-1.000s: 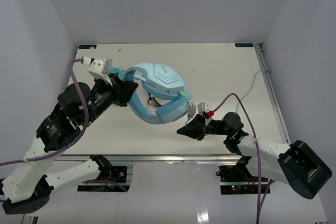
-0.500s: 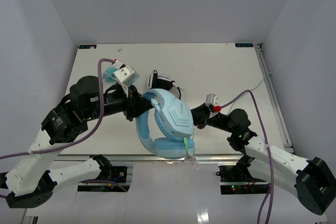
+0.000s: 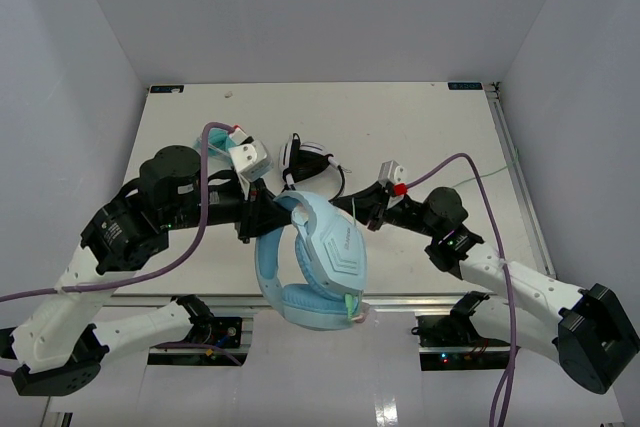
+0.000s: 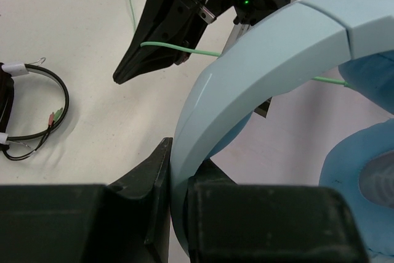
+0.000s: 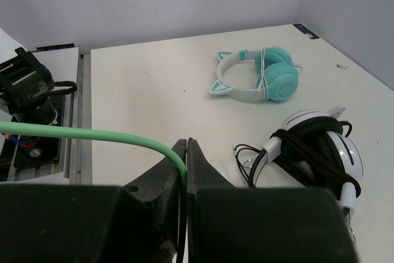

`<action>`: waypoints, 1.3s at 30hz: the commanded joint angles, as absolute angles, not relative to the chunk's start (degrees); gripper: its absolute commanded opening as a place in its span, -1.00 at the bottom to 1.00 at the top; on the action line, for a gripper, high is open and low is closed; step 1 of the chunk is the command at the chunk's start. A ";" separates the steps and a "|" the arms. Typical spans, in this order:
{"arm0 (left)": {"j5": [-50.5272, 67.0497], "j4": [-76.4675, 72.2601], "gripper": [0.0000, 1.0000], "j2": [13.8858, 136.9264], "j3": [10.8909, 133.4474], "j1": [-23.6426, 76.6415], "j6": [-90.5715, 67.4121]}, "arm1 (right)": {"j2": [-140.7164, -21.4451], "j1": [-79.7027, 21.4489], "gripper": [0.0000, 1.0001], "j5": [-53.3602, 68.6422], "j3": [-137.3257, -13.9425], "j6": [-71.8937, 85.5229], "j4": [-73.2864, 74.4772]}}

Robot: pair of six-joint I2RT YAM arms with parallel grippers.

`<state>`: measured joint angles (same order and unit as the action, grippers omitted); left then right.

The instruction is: Wrap the headphones

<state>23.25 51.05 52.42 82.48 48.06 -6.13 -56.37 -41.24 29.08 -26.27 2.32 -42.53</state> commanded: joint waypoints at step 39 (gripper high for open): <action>-6.52 51.08 -1.00 67.02 71.55 48.60 -1.61 | -72.21 -38.14 -0.85 14.01 -65.22 -10.19 3.29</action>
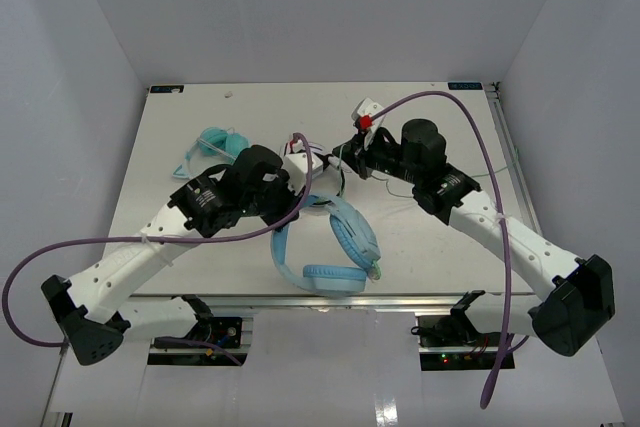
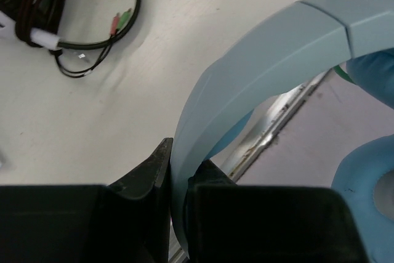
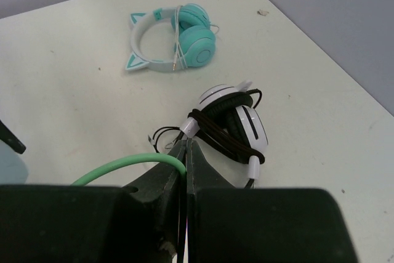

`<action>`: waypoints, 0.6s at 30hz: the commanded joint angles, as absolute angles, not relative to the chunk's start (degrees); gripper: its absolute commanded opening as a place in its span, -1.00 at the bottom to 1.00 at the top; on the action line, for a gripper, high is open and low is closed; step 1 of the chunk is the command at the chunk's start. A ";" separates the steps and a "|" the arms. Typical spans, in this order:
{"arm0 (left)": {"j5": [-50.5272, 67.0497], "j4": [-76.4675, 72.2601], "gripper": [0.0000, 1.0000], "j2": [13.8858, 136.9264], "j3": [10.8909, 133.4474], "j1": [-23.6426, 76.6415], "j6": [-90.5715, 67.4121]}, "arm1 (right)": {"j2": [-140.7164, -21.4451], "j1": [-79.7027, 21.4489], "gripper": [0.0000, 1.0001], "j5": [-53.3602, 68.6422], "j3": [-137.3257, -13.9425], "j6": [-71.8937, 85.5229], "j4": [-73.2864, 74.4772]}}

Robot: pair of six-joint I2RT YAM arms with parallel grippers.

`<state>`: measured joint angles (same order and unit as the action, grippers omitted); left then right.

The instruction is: Wrap the headphones

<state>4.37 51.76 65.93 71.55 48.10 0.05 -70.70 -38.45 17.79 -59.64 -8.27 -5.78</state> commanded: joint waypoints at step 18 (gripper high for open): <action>-39.80 54.90 -1.00 79.33 77.69 48.14 -17.74 | -64.90 -38.76 -0.85 28.46 -62.76 -2.91 8.00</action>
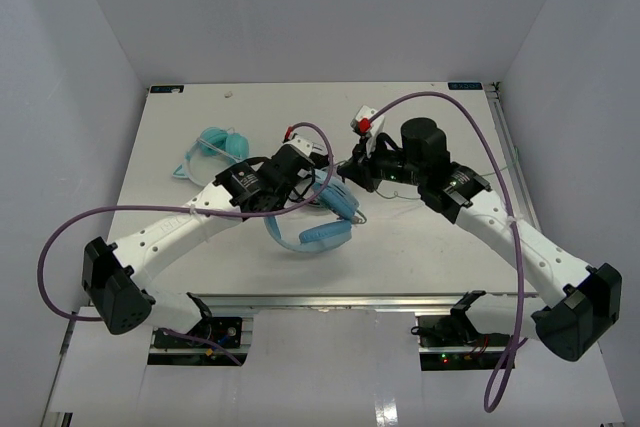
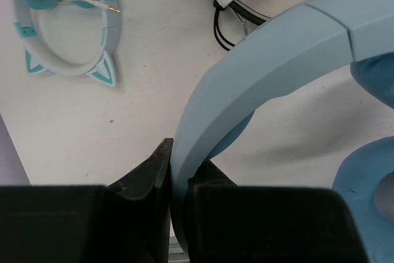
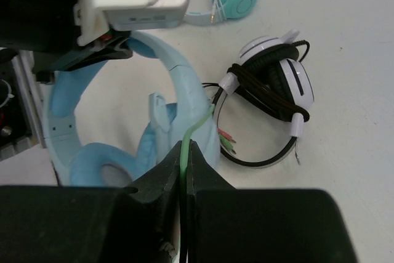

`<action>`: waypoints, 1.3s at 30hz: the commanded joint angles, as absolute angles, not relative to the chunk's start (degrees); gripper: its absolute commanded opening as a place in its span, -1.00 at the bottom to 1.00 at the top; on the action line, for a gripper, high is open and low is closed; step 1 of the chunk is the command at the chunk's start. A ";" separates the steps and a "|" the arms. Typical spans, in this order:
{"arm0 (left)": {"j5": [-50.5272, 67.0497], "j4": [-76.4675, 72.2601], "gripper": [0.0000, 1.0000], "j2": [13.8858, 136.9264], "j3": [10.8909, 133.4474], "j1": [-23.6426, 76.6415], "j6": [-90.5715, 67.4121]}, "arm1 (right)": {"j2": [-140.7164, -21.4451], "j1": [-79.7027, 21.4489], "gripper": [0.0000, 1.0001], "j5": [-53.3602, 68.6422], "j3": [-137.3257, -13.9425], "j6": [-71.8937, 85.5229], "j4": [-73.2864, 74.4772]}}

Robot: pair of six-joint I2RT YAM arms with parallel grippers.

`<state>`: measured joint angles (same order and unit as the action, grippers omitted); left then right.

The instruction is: Wrap the headphones

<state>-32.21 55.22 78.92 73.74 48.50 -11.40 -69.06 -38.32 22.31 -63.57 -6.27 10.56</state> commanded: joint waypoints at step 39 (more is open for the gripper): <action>-40.93 52.47 -1.00 75.76 88.36 47.11 -28.62 | -56.28 -54.35 -0.69 7.70 -34.92 9.64 -14.80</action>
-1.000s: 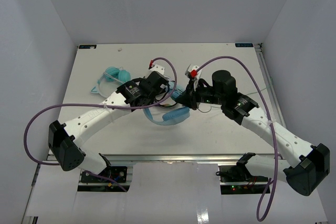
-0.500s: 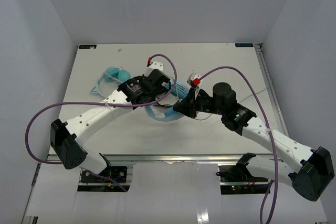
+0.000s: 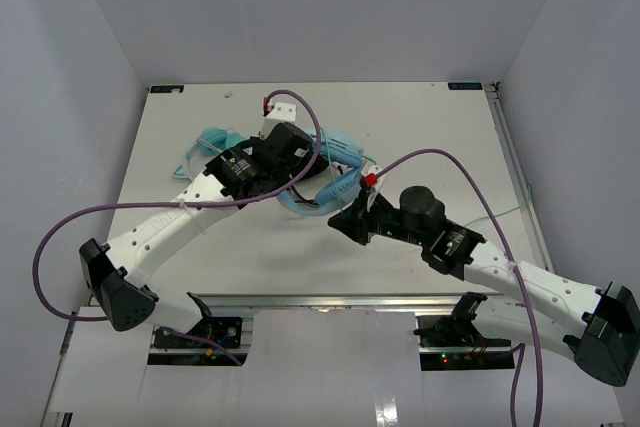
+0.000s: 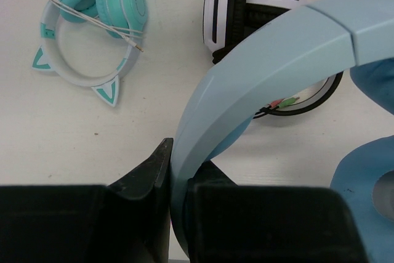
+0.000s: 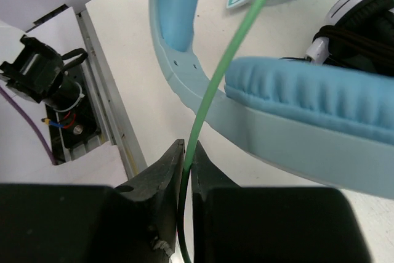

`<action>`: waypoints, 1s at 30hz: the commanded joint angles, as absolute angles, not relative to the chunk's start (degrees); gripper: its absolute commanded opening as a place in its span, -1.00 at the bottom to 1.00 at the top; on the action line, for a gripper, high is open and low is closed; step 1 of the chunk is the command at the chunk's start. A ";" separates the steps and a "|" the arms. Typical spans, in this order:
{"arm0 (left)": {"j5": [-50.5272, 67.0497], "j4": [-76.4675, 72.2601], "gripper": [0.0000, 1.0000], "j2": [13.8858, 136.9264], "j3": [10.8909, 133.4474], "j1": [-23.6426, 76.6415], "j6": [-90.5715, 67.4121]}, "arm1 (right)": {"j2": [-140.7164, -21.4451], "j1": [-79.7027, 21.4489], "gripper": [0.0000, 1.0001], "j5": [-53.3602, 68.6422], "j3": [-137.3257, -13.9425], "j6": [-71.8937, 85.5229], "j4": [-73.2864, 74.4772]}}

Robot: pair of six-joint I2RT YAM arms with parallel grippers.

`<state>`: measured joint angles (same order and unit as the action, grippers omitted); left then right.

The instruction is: Wrap the headphones

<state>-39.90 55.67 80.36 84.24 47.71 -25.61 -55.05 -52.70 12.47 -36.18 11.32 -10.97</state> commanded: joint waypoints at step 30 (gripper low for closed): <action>-36.91 54.11 -1.00 66.76 91.13 47.03 -27.79 | -64.63 -55.20 -0.31 6.88 -22.75 3.45 -33.33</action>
